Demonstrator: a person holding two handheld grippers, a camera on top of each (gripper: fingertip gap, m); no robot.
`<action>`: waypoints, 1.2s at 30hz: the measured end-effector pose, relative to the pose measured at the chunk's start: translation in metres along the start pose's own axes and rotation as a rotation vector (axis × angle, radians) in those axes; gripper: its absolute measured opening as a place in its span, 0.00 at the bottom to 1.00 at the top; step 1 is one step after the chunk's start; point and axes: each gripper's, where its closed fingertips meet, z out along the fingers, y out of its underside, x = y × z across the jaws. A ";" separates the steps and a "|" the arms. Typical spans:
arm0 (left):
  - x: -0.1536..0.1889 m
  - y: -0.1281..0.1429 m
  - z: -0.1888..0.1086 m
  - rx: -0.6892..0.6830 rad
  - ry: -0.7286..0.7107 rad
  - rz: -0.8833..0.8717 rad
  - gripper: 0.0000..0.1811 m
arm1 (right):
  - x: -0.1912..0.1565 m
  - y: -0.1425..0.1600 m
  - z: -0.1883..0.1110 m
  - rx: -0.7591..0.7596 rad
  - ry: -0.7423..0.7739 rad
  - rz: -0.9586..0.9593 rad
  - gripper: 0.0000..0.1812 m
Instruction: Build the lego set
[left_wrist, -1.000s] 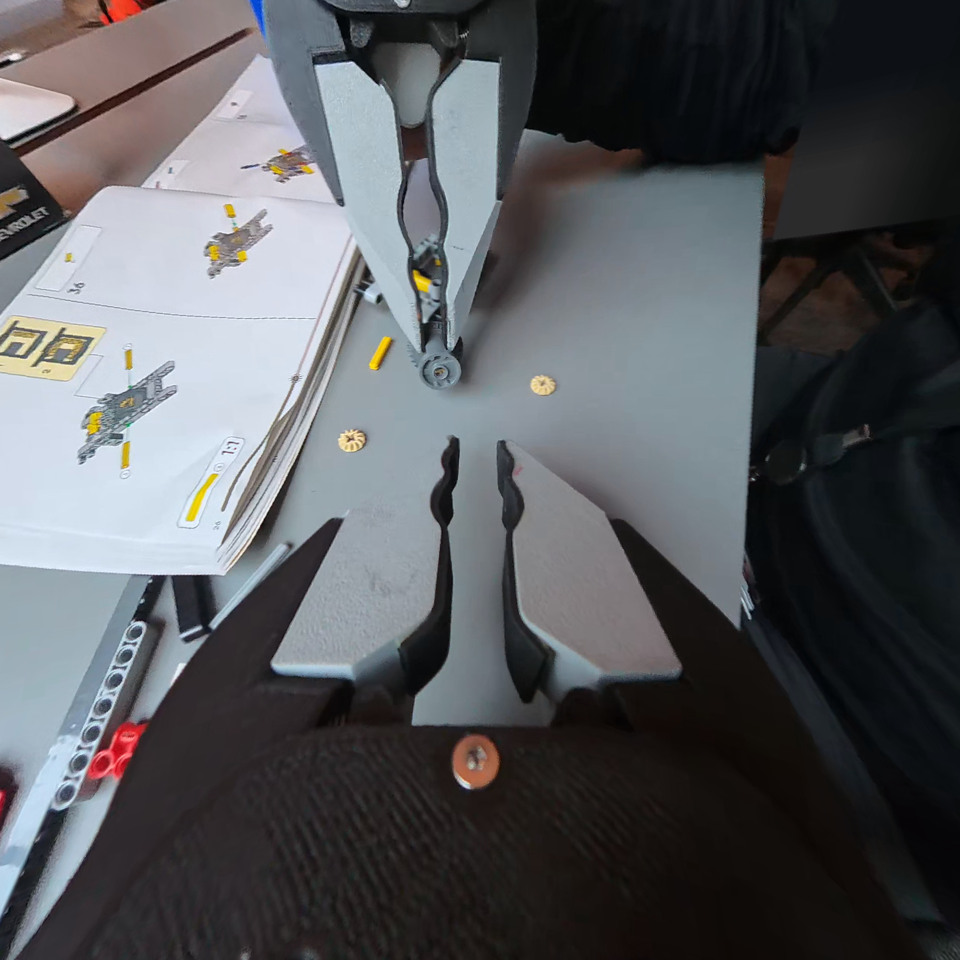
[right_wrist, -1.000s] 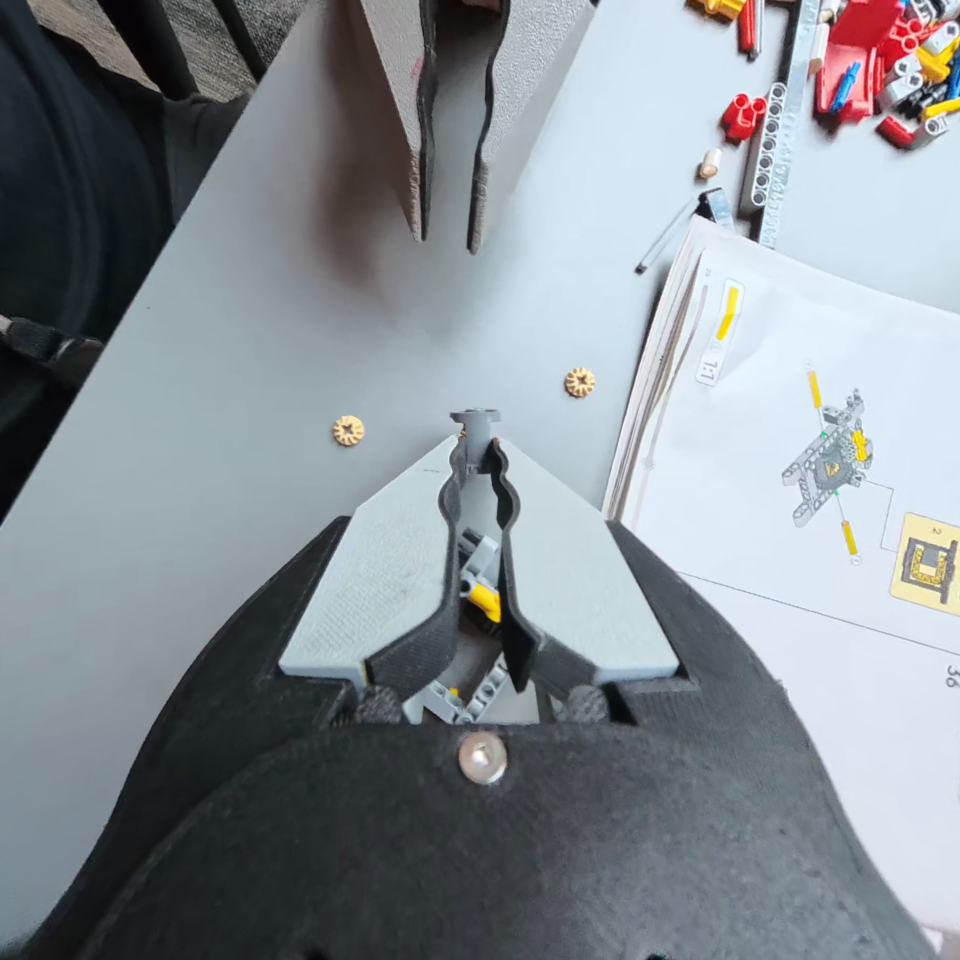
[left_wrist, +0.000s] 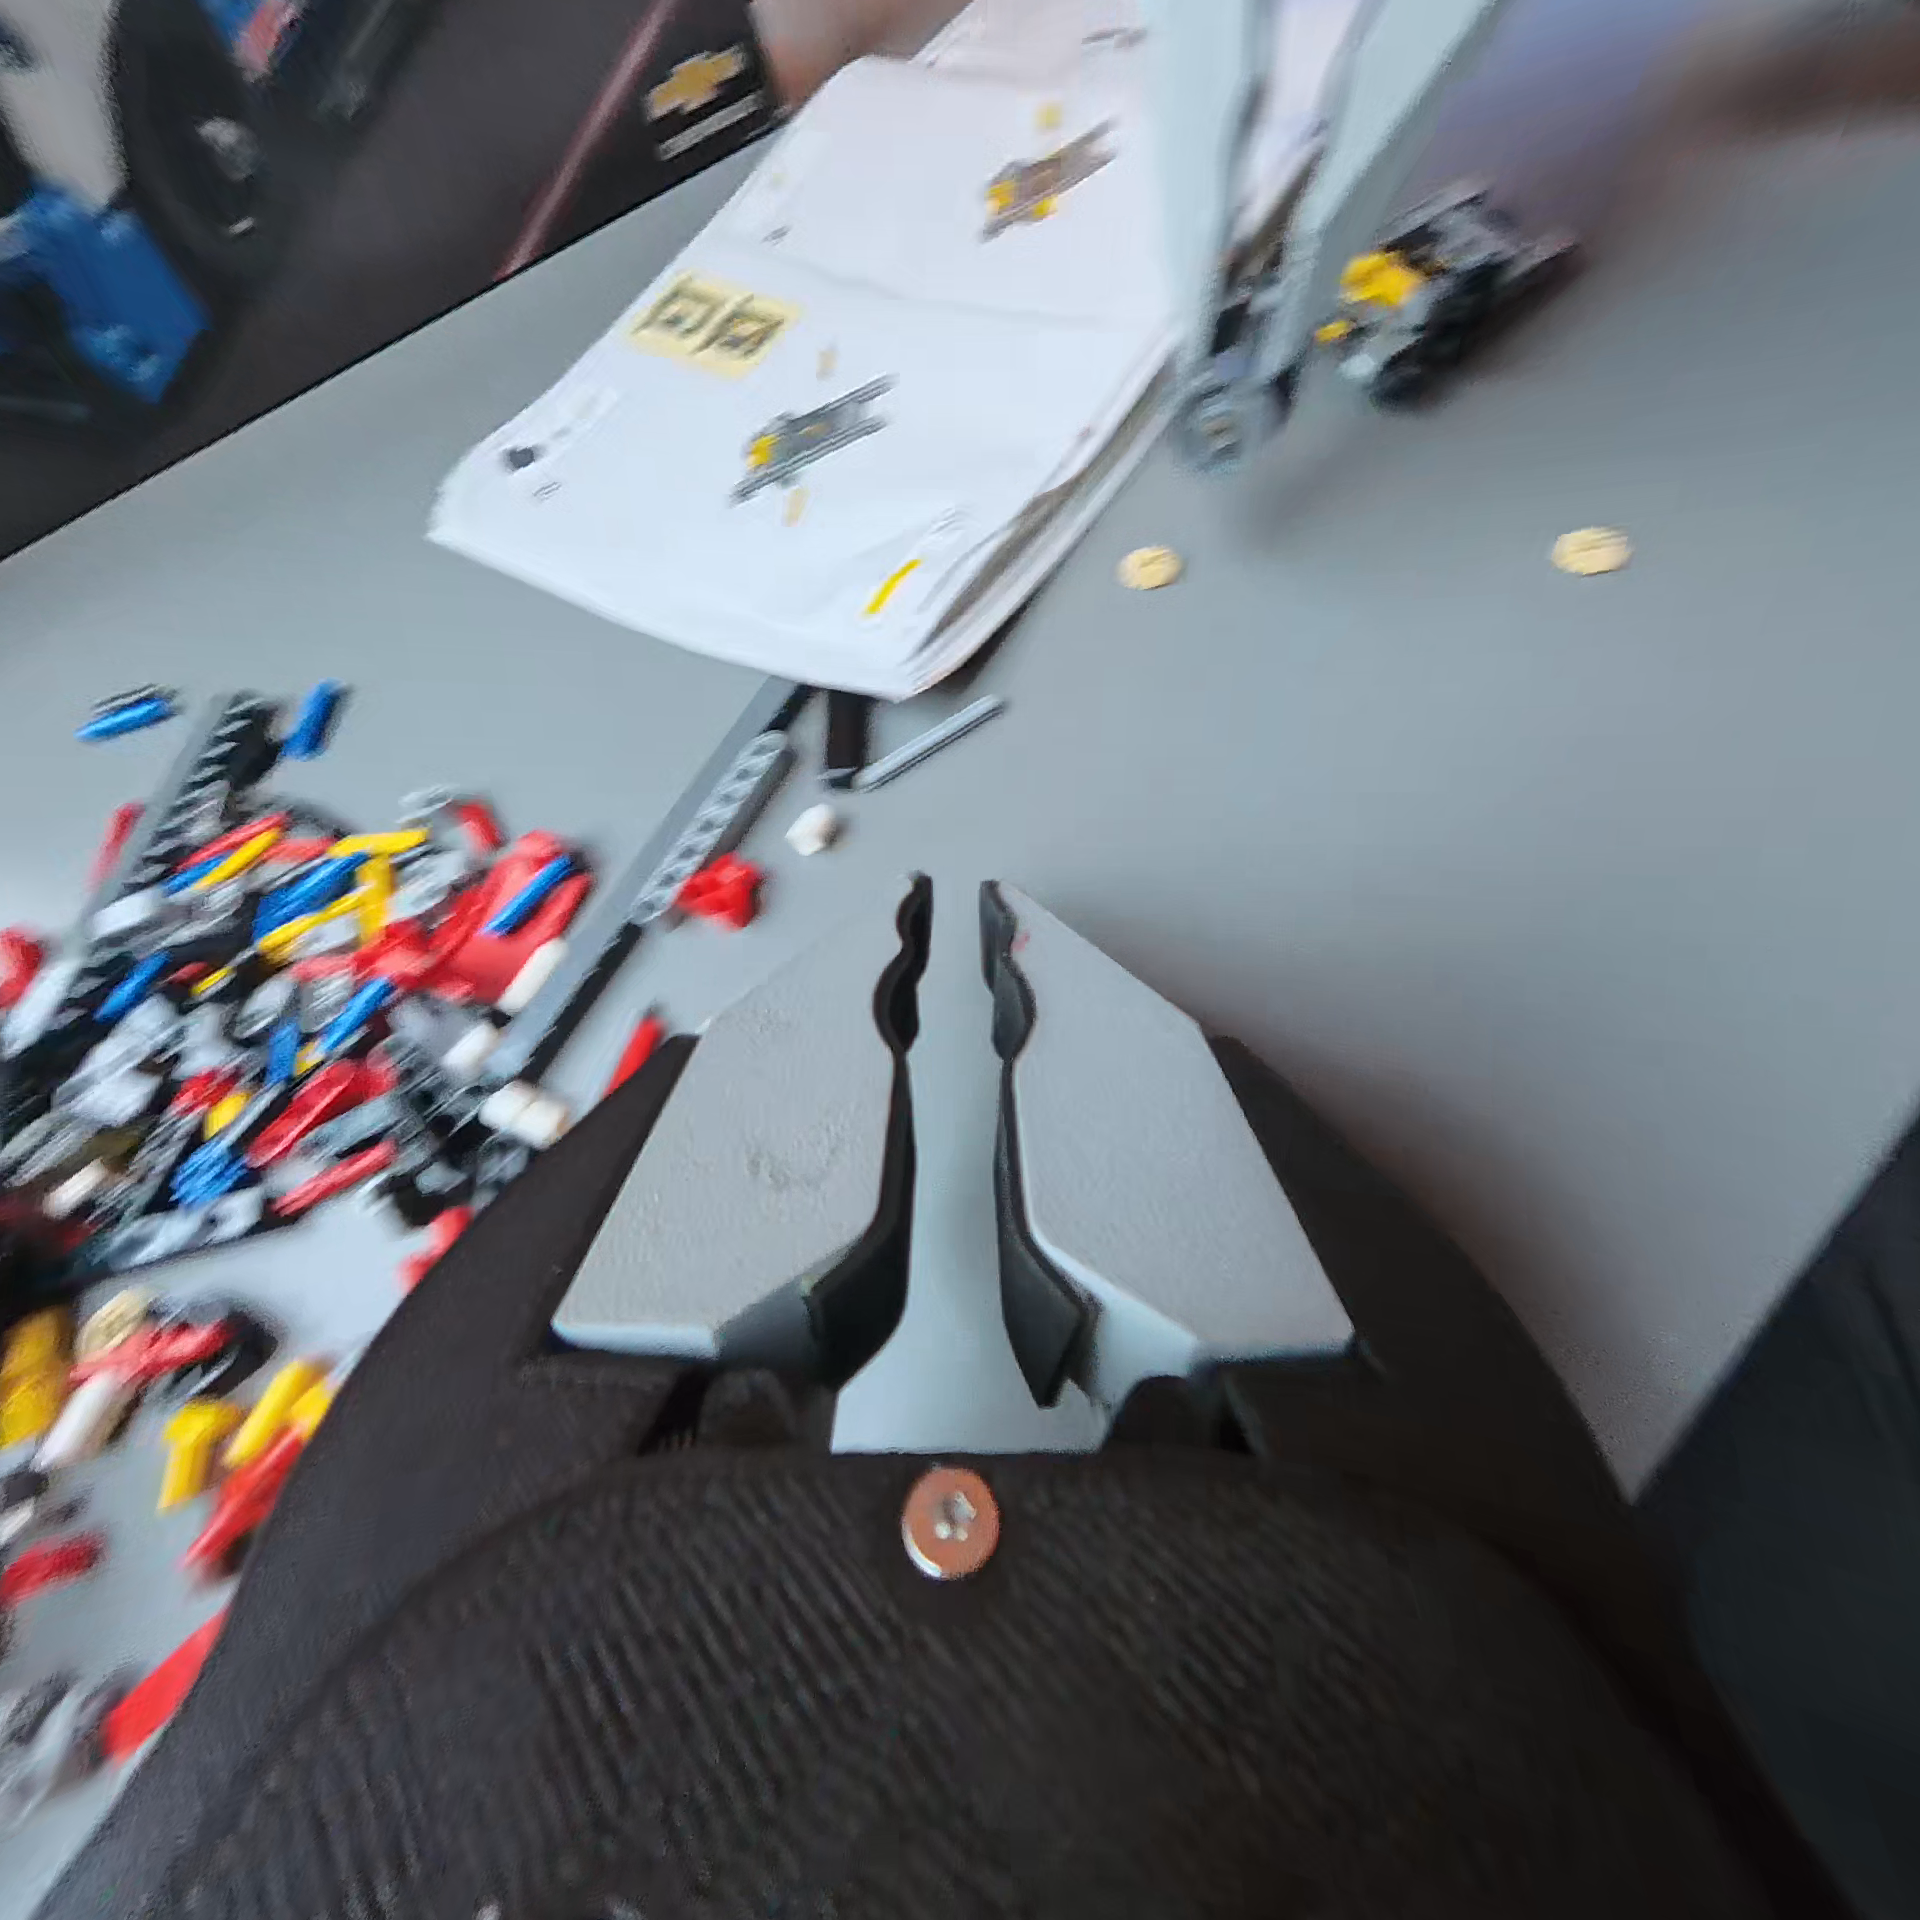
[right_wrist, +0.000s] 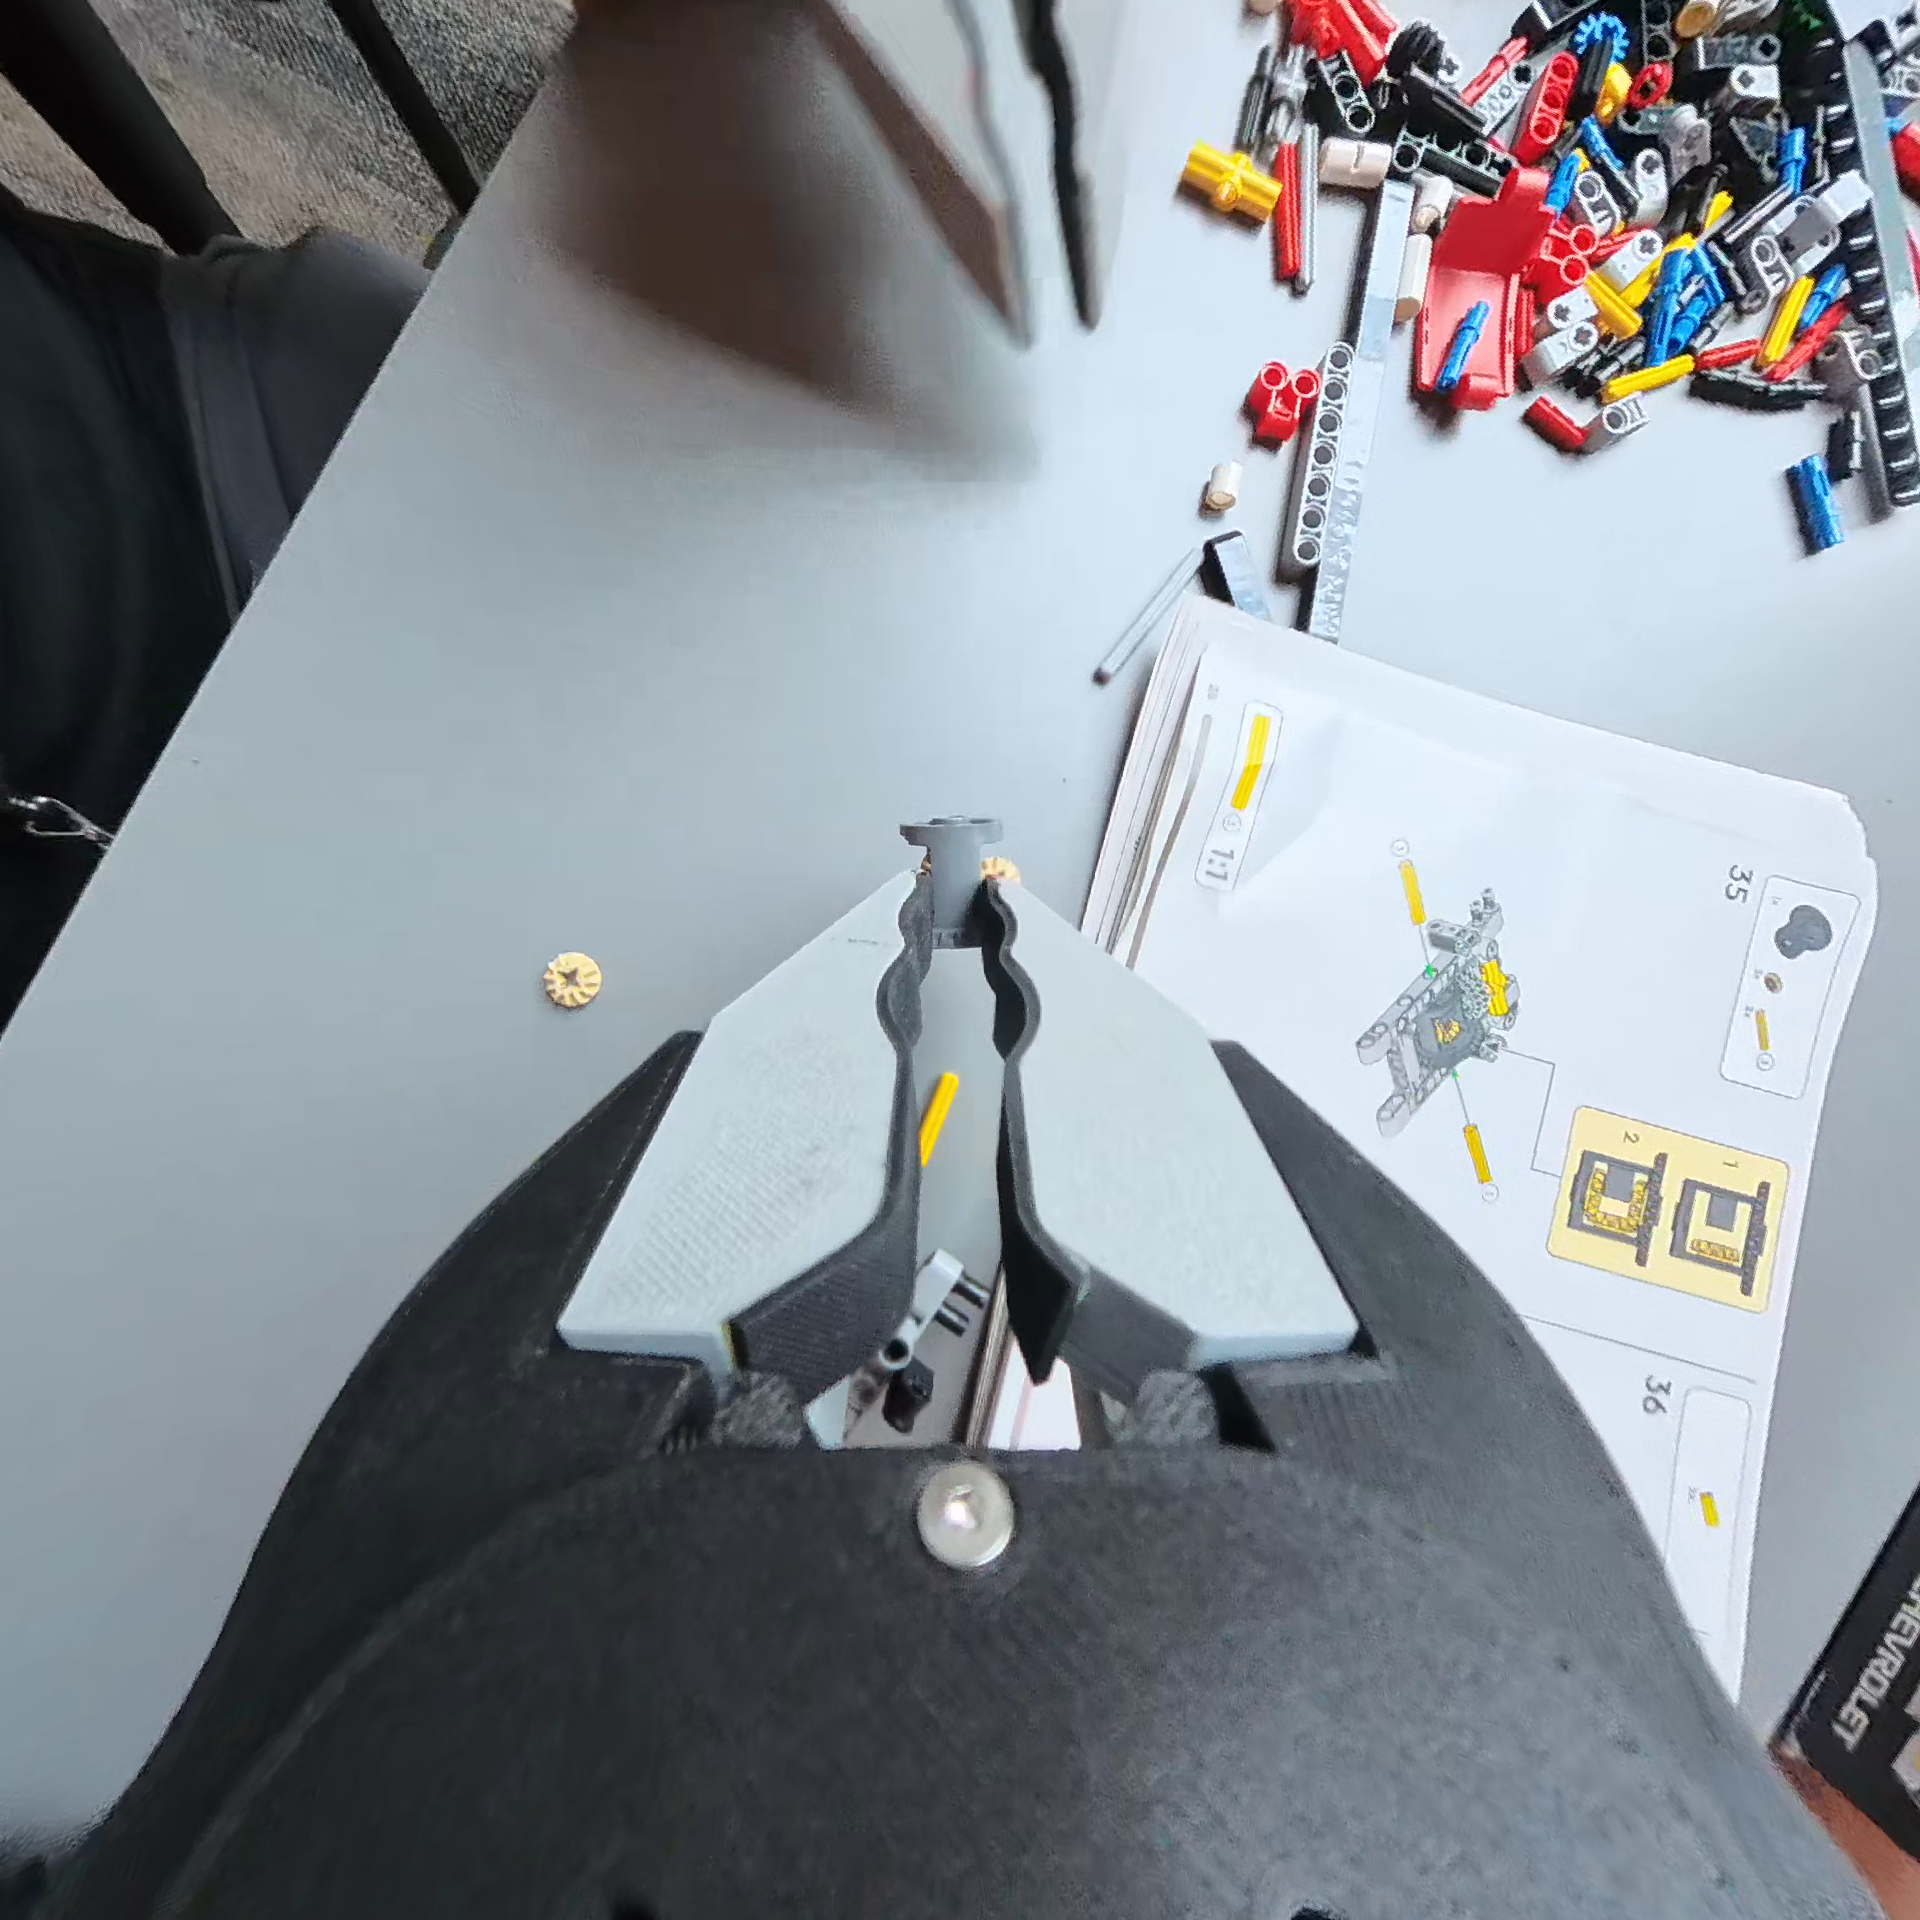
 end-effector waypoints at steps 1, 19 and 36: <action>-0.016 0.004 -0.004 -0.009 -0.063 -0.009 0.03 | 0.000 0.001 -0.001 0.001 0.003 0.000 0.03; -0.199 0.008 -0.029 -0.257 -0.231 -0.244 0.12 | 0.010 0.028 -0.012 -0.022 0.028 0.028 0.03; -0.233 0.034 0.059 -0.719 0.034 -0.163 0.08 | 0.011 0.028 -0.021 -0.002 0.023 0.027 0.03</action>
